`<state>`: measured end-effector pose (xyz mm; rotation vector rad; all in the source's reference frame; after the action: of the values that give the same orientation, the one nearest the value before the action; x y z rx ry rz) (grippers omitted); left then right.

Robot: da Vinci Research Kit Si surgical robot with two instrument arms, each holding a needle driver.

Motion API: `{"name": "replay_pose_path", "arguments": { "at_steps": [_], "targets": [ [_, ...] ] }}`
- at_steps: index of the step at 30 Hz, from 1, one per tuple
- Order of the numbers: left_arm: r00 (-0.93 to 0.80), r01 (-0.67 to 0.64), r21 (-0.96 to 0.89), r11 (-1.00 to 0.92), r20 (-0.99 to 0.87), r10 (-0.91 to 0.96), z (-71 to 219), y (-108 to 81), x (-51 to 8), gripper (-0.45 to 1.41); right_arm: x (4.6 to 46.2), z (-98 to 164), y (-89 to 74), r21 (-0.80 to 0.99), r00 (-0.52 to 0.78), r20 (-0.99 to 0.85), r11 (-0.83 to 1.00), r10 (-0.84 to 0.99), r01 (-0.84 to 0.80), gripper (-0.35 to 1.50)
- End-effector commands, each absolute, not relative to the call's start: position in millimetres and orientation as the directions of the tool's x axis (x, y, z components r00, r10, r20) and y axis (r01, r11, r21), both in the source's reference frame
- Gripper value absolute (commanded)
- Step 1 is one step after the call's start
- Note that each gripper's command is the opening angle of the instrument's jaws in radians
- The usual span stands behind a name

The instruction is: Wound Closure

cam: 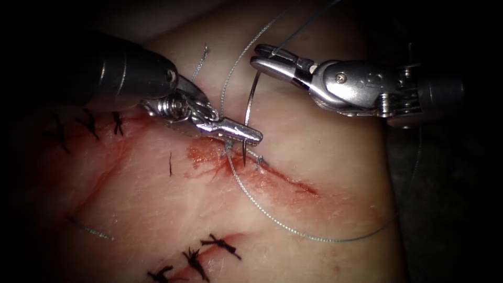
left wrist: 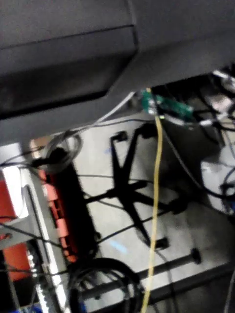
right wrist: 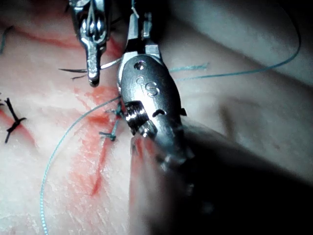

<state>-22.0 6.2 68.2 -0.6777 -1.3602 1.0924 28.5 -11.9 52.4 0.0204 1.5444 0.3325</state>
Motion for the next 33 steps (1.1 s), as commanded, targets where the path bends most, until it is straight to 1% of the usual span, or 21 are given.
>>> {"name": "replay_pose_path", "arguments": {
  "at_steps": [1,2,6,7,8,9,10,12,13,14,15,16,17,20,21,22,24,25,27,29,33],
  "targets": [
    [-0.111,-0.198,-0.915,0.351,0.377,0.920,69,6.4,-22.4,0.94,29.1,53,-12.0,0.220,0.005,-0.974,0.950,0.227,-0.224,-0.35],
    [-0.067,-0.177,-0.947,0.269,0.284,0.957,69,7.3,-22.1,1.19,28.1,53,-12.3,0.168,0.084,-0.977,0.949,0.196,-0.267,-0.35],
    [-0.035,-0.167,-0.966,0.197,0.206,0.978,69,8.8,-21.5,1.21,26.5,54,-12.5,0.091,0.180,-0.974,0.969,0.134,-0.229,-0.35],
    [-0.026,-0.158,-0.982,0.107,0.113,0.993,69,10.0,-21.1,1.21,25.3,54,-12.7,0.018,0.240,-0.968,0.973,0.075,-0.232,-0.35],
    [-0.018,-0.156,-0.985,0.078,0.081,0.997,68,10.5,-20.9,1.21,24.3,55,-12.8,-0.040,0.286,-0.958,0.965,0.037,-0.259,-0.35],
    [-0.028,-0.156,-0.988,-0.011,-0.006,1.000,68,11.1,-20.6,1.21,22.9,55,-13.0,-0.124,0.342,-0.940,0.947,-0.016,-0.296,-0.35],
    [-0.033,-0.160,-0.983,-0.093,-0.088,0.996,69,11.3,-20.5,1.21,21.9,55,-13.2,-0.167,0.370,-0.928,0.934,-0.041,-0.316,-0.35],
    [-0.036,-0.162,-0.978,-0.128,-0.124,0.992,69,11.4,-20.5,1.21,21.5,55,-13.2,-0.182,0.381,-0.923,0.928,-0.047,-0.325,-0.35],
    [-0.056,-0.160,-0.959,-0.235,-0.228,0.972,69,11.3,-20.5,1.16,20.6,55,-13.4,-0.213,0.401,-0.914,0.919,-0.067,-0.333,-0.35],
    [-0.081,-0.149,-0.933,-0.327,-0.319,0.944,70,11.2,-20.6,1.03,19.9,55,-13.6,-0.238,0.420,-0.904,0.909,-0.079,-0.343,-0.35],
    [-0.129,-0.108,-0.900,-0.423,-0.409,0.903,70,10.8,-20.8,0.74,19.2,55,-14.0,-0.282,0.452,-0.886,0.892,-0.102,-0.352,-0.35],
    [-0.161,-0.071,-0.883,-0.465,-0.449,0.879,70,10.4,-21.0,0.29,18.8,55,-14.4,-0.302,0.470,-0.876,0.884,-0.111,-0.356,-0.35],
    [-0.222,0.010,-0.875,-0.484,-0.474,0.852,70,9.4,-21.5,-0.45,18.5,54,-15.2,-0.346,0.496,-0.857,0.868,-0.138,-0.357,-0.35],
    [-0.254,0.017,-0.882,-0.471,-0.459,0.851,70,8.6,-22.0,-0.45,18.7,54,-16.5,-0.388,0.530,-0.834,0.846,-0.153,-0.365,-0.35],
    [-0.310,0.015,-0.857,-0.515,-0.494,0.812,70,8.0,-23.0,-0.45,19.4,53,-17.5,-0.410,0.542,-0.823,0.838,-0.169,-0.361,-0.35],
    [-0.359,0.080,-0.748,-0.659,-0.638,0.681,71,7.5,-24.0,-0.45,20.3,53,-18.2,-0.420,0.515,-0.833,0.836,-0.201,-0.353,-0.35],
    [-0.471,0.147,-0.644,-0.751,-0.713,0.520,71,6.2,-25.3,-0.45,21.6,53,-18.6,-0.436,0.449,-0.857,0.821,-0.252,-0.370,-0.35],
    [-0.471,0.147,-0.644,-0.751,-0.713,0.520,71,6.2,-25.3,-0.45,21.6,53,-18.6,-0.436,0.449,-0.857,0.821,-0.252,-0.370,-0.35],
    [-0.551,0.193,-0.573,-0.797,-0.735,0.395,71,5.3,-26.1,-0.45,22.1,53,-18.7,-0.448,0.425,-0.861,0.812,-0.279,-0.376,-0.35],
    [-0.598,0.218,-0.538,-0.814,-0.733,0.324,71,4.6,-26.7,-0.45,22.2,53,-18.9,-0.453,0.418,-0.861,0.810,-0.290,-0.372,-0.35],
    [-0.621,0.245,-0.526,-0.814,-0.730,0.285,72,3.5,-27.1,-0.45,22.2,53,-18.8,-0.464,0.417,-0.856,0.808,-0.305,-0.362,-0.35]
  ]
}}
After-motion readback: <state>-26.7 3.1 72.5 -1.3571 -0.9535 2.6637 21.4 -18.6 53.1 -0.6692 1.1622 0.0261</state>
